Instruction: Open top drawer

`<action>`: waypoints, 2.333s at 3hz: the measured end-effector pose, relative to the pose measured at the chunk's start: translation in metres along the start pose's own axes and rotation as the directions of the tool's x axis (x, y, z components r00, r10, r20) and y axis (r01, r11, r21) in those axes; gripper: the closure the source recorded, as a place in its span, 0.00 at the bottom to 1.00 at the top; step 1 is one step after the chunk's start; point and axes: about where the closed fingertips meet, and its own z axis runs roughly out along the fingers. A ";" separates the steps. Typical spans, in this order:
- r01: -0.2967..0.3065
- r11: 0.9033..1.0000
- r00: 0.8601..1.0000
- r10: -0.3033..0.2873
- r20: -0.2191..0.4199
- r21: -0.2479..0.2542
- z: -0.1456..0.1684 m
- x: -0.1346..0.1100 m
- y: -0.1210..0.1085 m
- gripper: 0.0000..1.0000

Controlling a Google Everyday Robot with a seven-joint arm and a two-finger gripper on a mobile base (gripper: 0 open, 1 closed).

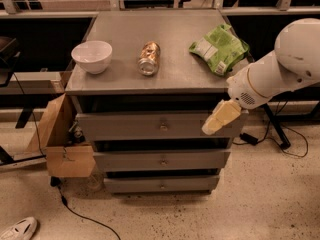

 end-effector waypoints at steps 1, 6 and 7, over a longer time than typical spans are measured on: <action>0.049 0.998 0.999 -0.049 0.009 -0.046 0.010 -0.004 0.009 0.00; -0.006 0.959 1.000 -0.001 -0.024 -0.285 0.138 0.015 0.043 0.00; -0.006 0.959 1.000 -0.001 -0.024 -0.285 0.137 0.015 0.044 0.00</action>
Offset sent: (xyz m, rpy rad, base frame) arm -0.0196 0.0233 -0.0800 0.0146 0.1903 0.1716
